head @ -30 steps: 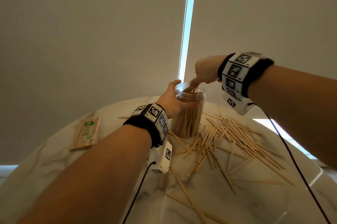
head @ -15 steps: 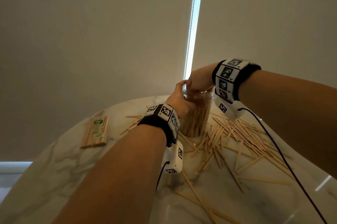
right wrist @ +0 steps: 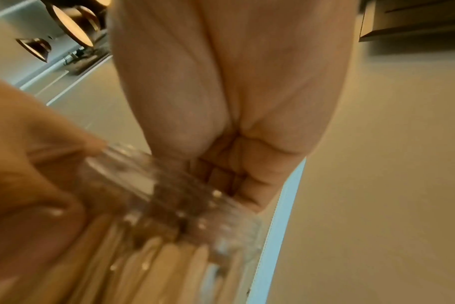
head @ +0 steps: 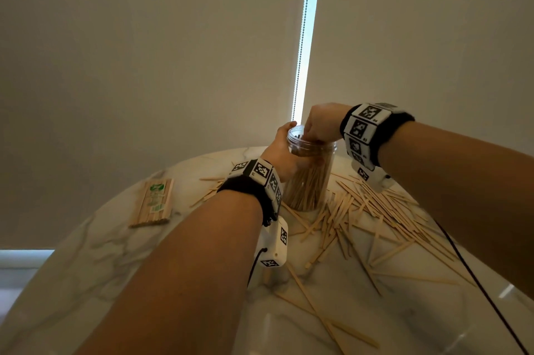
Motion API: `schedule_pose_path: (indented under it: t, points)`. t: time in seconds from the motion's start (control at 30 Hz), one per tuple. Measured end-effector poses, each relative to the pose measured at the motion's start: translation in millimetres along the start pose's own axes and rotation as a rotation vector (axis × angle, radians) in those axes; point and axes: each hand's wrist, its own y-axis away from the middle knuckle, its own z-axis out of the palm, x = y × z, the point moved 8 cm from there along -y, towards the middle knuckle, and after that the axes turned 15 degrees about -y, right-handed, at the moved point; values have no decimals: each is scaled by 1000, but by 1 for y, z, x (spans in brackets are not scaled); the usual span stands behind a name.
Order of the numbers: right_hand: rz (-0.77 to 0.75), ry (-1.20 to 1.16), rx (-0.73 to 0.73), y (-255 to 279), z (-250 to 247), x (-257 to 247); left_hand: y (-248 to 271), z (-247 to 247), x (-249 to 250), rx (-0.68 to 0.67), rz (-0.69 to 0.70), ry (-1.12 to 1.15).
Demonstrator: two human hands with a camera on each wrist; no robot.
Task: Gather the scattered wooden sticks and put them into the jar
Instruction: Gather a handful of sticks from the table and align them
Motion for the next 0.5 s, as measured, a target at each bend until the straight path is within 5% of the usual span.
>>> schedule_pose_path:
  t: [0.3,0.37,0.5]
  points:
    - [-147,-431,236,105,-45,-1,33,-7,3,-42,-142,-319]
    - [-138,-396,63,138,-20,-7,54,-18,-6,-34,-194,-472]
    - [0,-214,-523,207,73,-12,94,-42,-39,5,-342,-784]
